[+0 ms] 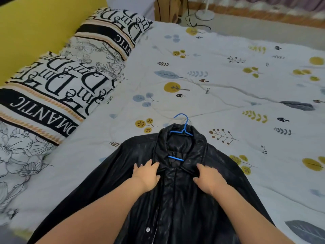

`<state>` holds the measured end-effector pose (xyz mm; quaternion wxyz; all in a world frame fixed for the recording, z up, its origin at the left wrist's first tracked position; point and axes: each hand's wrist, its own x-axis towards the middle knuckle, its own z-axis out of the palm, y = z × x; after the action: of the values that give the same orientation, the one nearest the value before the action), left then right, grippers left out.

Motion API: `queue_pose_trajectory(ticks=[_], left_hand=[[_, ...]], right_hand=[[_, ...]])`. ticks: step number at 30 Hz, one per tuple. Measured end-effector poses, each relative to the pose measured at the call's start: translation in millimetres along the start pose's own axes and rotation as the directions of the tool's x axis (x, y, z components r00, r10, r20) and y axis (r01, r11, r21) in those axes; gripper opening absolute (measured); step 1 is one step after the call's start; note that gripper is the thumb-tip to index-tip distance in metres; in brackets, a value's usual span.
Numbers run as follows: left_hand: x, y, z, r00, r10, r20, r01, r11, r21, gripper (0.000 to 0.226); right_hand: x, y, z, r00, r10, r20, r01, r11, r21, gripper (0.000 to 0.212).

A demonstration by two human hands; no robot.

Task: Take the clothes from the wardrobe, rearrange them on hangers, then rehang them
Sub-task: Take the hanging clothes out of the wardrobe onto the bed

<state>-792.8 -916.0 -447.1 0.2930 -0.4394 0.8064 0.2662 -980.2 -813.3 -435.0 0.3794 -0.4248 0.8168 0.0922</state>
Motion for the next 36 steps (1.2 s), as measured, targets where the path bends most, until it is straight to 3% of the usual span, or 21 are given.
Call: queue_pose_trajectory(ticks=[3, 6, 11, 17, 22, 28, 36], left_hand=[[-30.7, -3.2, -23.6, 0.997, 0.054, -0.062, -0.056, 0.998, -0.037, 0.038], [-73.1, -14.0, -45.9, 0.989, 0.111, -0.098, -0.118, 0.990, -0.076, 0.032], [-167.0, -51.1, -60.6, 0.958, 0.194, -0.211, -0.194, 0.981, 0.023, 0.029], [-283.2, -112.0, -47.3, 0.977, 0.166, -0.136, -0.159, 0.986, 0.058, 0.037], [-370.2, -154.4, -25.8, 0.987, 0.084, -0.135, -0.079, 0.996, 0.040, 0.043], [-462.5, -183.3, -7.3, 0.976, -0.043, -0.212, 0.027, 0.996, -0.079, 0.045], [-556.2, -197.4, 45.8, 0.910, -0.318, -0.265, 0.247, 0.931, -0.269, 0.048]], right_hand=[[-33.9, -14.5, -19.9, 1.000, -0.024, -0.008, 0.024, 1.000, -0.011, 0.041], [-75.1, -32.1, -32.1, 0.997, -0.083, 0.012, 0.083, 0.997, 0.011, 0.043], [-160.9, -66.1, -42.0, 0.990, -0.141, -0.006, 0.141, 0.990, -0.017, 0.046], [-273.0, -109.0, -25.7, 0.977, -0.213, -0.034, 0.209, 0.975, -0.081, 0.049], [-351.3, -135.6, 4.3, 0.964, -0.265, 0.021, 0.265, 0.952, -0.153, 0.049], [-401.6, -152.4, 28.4, 0.945, -0.299, 0.136, 0.328, 0.873, -0.361, 0.048], [-412.7, -169.6, 37.9, 0.881, -0.466, 0.078, 0.446, 0.764, -0.466, 0.044]])
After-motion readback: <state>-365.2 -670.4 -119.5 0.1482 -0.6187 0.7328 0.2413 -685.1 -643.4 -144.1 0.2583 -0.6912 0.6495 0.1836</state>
